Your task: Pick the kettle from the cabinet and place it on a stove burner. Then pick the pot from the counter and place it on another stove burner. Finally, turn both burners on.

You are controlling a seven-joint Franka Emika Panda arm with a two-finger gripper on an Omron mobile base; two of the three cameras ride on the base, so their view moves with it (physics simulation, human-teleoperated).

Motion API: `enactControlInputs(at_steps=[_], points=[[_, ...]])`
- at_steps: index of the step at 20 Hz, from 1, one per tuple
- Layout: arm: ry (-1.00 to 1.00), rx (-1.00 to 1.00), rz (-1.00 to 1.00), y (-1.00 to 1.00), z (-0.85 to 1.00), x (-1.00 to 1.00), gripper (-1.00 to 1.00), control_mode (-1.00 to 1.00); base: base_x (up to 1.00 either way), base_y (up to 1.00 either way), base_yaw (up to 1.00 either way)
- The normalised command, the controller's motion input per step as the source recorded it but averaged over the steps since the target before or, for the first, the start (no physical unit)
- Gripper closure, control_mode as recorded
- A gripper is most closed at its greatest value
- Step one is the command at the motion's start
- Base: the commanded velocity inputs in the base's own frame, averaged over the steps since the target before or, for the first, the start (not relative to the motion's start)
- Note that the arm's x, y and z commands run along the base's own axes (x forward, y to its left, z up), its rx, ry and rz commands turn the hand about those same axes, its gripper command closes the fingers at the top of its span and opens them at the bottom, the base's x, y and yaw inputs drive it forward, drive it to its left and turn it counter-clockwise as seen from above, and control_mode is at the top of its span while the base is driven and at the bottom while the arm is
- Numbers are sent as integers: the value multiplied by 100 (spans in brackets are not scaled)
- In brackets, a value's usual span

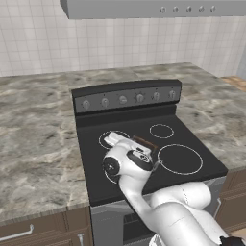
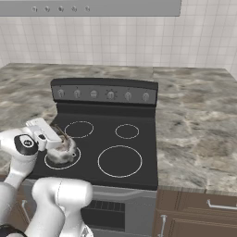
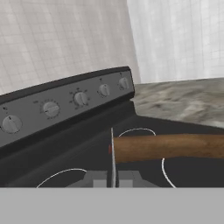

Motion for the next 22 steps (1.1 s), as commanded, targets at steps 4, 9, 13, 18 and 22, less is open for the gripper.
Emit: enactControlInputs(at_steps=[4,9,13,18,22], points=[[4,-1,-5,0,-17,18,100,-100,0,0,0],[4,-1,-4,0,-15,15,100,-100,0,0,0],[3,-1,-3,1,-12,14,100,-100,0,0,0],[2,-2,-1,6,-12,11,100,-100,0,0,0],[1,-2,0,9,-11,9,100,-100,0,0,0]])
